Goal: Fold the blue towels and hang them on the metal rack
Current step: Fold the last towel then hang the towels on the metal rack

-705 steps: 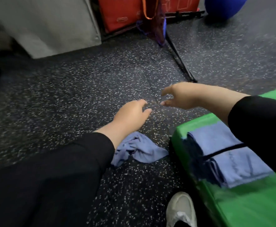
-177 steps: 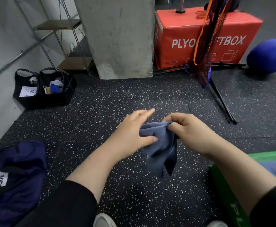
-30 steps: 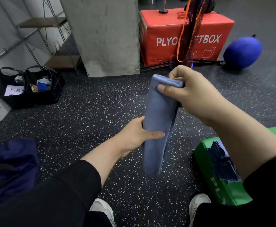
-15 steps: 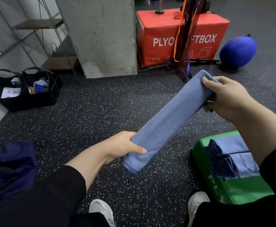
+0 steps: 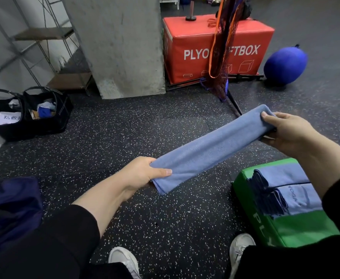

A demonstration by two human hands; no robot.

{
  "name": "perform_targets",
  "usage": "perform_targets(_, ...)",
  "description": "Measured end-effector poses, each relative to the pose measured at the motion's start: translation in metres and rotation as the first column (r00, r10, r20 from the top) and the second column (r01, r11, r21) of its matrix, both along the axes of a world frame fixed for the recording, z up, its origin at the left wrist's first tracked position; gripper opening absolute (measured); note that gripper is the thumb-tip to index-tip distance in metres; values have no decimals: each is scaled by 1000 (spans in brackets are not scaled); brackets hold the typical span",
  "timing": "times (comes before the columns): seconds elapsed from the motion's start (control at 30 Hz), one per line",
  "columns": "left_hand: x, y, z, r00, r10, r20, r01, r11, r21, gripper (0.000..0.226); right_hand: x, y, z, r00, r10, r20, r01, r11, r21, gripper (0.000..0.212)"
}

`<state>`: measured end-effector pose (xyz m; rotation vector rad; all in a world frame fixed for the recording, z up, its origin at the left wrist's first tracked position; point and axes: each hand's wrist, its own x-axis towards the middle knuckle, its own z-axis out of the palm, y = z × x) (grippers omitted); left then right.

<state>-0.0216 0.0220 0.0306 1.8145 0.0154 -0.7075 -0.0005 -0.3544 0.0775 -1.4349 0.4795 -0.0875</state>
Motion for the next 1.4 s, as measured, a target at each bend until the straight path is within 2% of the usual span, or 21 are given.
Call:
perform_targets(0.17,-1,-19,13,999,-31,30,32,999,-42,22,-12,-21,6,999,-31,13,31,999,-23,9)
perform_targets(0.33,-7,-67,26,990,-136,27,138,982,-129,28,-57,-70,24,992,-128,18,129,989,-74,9)
perform_targets(0.43,-13,-95,27,974,-226,-12,222,965,-140,33,-87,-93,33,981,-179,71,179,984,5,13)
perform_targets(0.6,-17,-125,26,883,-464,-69,462,886,-43,27,-129,-101,64,963,-132,236,119,991,67,17)
perform_targets(0.77,-20,-159,38,787,-617,-23,617,787,-23,45,-148,-90,100,935,-117,335,86,991,106,17)
perform_targets(0.83,-27,-189,59,789,-612,58,614,789,-14,50,-154,-88,112,930,-101,355,67,992,107,17)
perform_targets(0.9,-38,-228,82,820,-542,184,563,822,-85,56,-160,-89,122,928,-80,363,52,995,85,15)
perform_targets(0.97,-54,-268,100,850,-460,258,517,822,-239,46,-168,-94,129,925,-70,372,51,997,62,14)
perform_targets(1.03,-70,-304,109,859,-422,291,503,804,-317,34,-178,-104,135,922,-76,379,67,997,36,14)
perform_targets(1.1,-83,-330,113,861,-421,285,502,793,-345,29,-192,-122,141,920,-103,379,111,994,1,14)
perform_targets(1.2,-97,-348,116,864,-465,190,500,758,-418,19,-216,-156,147,919,-155,364,205,974,-102,10)
perform_targets(1.4,-109,-387,124,804,-582,122,575,709,-409,25,-256,-215,108,924,-325,201,352,928,-118,14)
